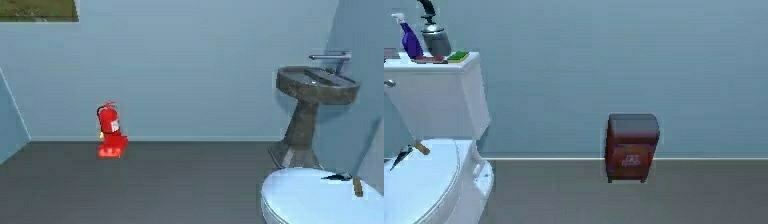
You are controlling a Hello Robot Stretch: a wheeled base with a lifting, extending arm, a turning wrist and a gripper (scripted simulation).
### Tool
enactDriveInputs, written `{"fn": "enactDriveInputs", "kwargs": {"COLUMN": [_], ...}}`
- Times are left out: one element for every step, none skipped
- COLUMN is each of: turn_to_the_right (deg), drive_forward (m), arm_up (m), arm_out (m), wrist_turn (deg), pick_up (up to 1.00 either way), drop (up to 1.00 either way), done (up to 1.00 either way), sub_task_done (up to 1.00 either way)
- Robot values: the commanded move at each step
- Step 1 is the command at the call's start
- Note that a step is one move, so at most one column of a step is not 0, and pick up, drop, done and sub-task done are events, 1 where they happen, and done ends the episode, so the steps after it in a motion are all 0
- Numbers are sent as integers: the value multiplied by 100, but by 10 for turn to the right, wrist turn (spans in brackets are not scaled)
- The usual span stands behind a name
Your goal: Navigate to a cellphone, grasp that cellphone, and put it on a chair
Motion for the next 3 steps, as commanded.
{"fn": "enactDriveInputs", "kwargs": {"turn_to_the_right": [-450,-450,-120], "drive_forward": [0,0,0], "arm_up": [0,0,0], "arm_out": [0,0,0], "wrist_turn": [0,0,0], "pick_up": [0,0,0], "drop": [0,0,0], "done": [0,0,0], "sub_task_done": [0,0,0]}}
